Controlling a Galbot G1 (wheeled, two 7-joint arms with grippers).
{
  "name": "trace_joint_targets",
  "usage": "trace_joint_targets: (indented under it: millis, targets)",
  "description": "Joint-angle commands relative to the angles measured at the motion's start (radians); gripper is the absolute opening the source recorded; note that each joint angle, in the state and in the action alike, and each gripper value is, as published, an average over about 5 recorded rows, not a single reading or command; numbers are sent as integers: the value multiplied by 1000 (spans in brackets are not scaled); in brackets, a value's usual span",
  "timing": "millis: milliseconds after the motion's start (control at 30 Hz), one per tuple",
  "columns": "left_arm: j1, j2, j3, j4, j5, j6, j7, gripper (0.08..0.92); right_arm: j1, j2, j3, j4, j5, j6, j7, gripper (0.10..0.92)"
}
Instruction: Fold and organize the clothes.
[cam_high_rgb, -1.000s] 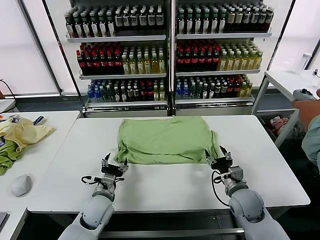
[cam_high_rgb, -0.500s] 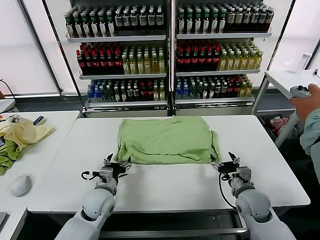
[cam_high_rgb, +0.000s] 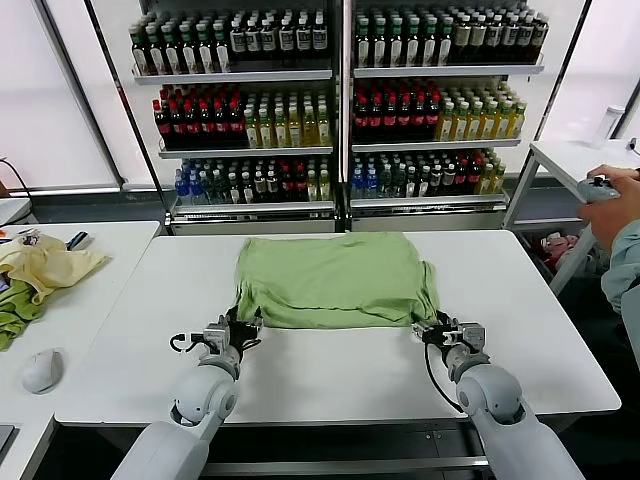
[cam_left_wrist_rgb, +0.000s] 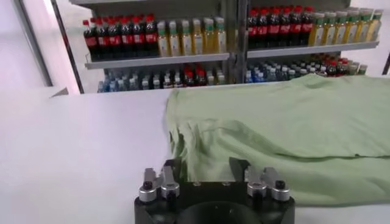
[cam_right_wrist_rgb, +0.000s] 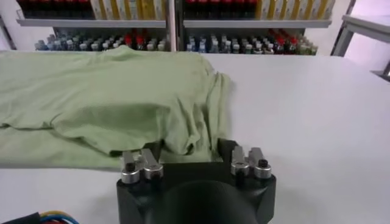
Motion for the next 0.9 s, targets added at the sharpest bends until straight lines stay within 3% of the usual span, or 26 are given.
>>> trace_joint_targets:
  millis: [33, 333, 433, 600, 900]
  targets:
    - [-2, -4, 4, 9, -29, 11, -21, 533, 42, 2, -24, -37, 42, -27, 2, 484]
    - [-5, 4, 4, 23, -83, 21, -15, 273, 22, -5, -10, -22, 44, -20, -6, 229]
    - [-5, 8, 3, 21, -96, 24, -15, 187, 17, -9, -8, -13, 43, -18, -9, 177]
    - [-1, 8, 0, 21, -93, 23, -18, 91, 4, -13, 0, 2, 42, -16, -16, 163]
    - [124, 38, -25, -158, -77, 44, -31, 88, -151, -74, 62, 162, 41, -19, -24, 163]
